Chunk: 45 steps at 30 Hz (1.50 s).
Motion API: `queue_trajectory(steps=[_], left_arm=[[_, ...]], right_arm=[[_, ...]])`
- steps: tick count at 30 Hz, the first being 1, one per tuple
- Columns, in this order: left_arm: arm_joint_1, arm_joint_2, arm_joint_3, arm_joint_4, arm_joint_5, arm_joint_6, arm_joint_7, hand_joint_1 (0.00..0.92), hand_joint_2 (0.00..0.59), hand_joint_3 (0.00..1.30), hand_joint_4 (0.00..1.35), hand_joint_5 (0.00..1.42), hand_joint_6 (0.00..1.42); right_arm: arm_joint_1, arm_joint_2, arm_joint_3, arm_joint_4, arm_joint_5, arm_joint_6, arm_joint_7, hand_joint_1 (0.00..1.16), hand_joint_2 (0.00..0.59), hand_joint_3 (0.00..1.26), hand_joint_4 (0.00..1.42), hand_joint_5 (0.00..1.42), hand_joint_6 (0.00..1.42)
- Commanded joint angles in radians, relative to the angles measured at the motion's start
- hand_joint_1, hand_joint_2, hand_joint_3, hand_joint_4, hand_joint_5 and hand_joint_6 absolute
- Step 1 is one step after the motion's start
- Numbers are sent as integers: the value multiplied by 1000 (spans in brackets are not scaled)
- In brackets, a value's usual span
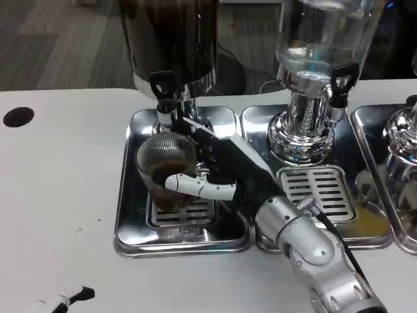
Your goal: Grasp the cup under the faucet to collect the drink, then remove the cup.
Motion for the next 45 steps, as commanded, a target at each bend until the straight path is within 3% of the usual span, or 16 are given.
queue_trajectory(steps=[1, 12, 19, 22, 28, 45], left_arm=[[-4, 10, 8, 9, 1, -11, -21, 3, 67, 323, 269, 358, 584], [-23, 11, 15, 0, -5, -3, -55, 3, 68, 333, 278, 366, 586], [-34, 9, 16, -6, -5, 2, -74, 3, 68, 342, 283, 368, 587], [-39, 8, 14, -8, -7, 2, -81, 3, 68, 347, 283, 369, 588], [-38, 4, 19, -15, -16, -2, -86, 3, 68, 364, 296, 379, 589], [-14, -3, 63, -26, -56, -22, -90, 3, 77, 396, 308, 386, 591]], right_arm=[[-29, 2, -5, 28, 0, -30, -7, 686, 109, 98, 44, 83, 65], [-42, 3, -2, 82, -7, -60, -15, 713, 88, 57, 5, 62, 65], [-54, -7, 5, 103, -18, -70, -9, 809, 49, 26, 0, 37, 47], [-54, -9, 9, 105, -30, -75, -11, 841, 64, 16, 0, 28, 47], [-49, -15, 11, 105, -45, -79, -15, 868, 85, 40, 6, 48, 58], [-9, -9, 20, 80, -70, -79, -77, 875, 71, 171, 193, 180, 152]])
